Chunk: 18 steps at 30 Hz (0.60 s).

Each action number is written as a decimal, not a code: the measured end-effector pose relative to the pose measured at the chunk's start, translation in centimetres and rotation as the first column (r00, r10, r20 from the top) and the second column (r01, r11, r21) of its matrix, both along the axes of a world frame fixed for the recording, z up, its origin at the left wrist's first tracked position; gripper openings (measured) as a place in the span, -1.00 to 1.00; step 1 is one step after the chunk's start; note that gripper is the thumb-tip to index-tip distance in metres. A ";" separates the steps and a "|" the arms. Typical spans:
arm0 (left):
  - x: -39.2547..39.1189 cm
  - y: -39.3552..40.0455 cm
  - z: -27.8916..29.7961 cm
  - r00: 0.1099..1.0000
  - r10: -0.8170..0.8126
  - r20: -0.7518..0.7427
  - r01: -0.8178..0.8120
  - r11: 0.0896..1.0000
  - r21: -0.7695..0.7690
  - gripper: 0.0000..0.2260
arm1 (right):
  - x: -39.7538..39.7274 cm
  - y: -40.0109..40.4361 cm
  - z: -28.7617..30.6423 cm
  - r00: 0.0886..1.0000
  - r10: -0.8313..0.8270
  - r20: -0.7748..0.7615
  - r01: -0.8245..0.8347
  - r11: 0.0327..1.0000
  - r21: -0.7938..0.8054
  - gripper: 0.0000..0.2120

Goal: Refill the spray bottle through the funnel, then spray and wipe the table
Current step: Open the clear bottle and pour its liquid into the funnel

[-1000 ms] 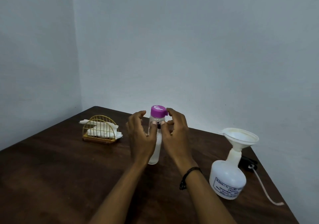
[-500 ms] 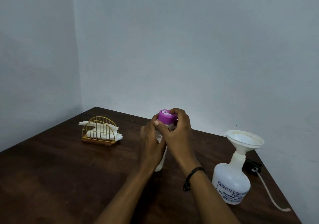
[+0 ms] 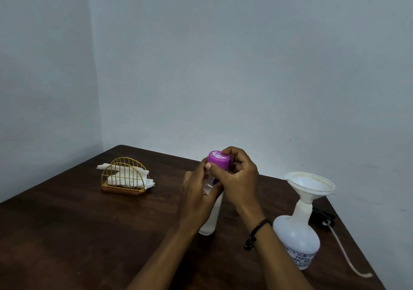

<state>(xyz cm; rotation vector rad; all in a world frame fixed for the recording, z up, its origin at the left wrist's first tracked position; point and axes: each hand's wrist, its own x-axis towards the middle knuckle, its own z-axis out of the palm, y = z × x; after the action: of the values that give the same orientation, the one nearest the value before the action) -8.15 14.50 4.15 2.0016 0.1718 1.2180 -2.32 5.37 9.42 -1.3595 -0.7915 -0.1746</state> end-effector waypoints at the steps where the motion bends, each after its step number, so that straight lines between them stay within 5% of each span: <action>1: 0.0 0.1 0.0 1.000 -0.004 -0.005 0.004 1.000 -0.008 -0.46 | 0.1 -0.1 0.1 1.000 0.019 -0.011 -0.019 1.000 0.004 -0.63; 8: -0.1 0.2 0.0 0.999 0.027 0.020 -0.027 0.999 -0.038 -0.45 | -0.7 0.0 1.0 0.997 0.053 0.051 -0.045 0.988 -0.150 -0.71; 11: -0.1 0.0 0.0 1.000 0.014 0.004 -0.013 0.999 -0.049 -0.54 | -0.5 0.1 1.2 1.000 0.028 0.014 -0.026 0.995 -0.098 -0.67; 18: 0.1 0.5 0.1 0.994 -0.108 -0.006 0.107 0.992 -0.069 -0.53 | 1.5 -1.3 1.5 0.959 0.274 -0.076 -0.279 0.958 -0.060 -0.70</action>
<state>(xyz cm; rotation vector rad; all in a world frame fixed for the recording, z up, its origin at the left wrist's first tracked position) -8.00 14.96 4.24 1.9321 0.1073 1.1198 -0.85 4.03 10.93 -1.2980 -0.9288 0.1198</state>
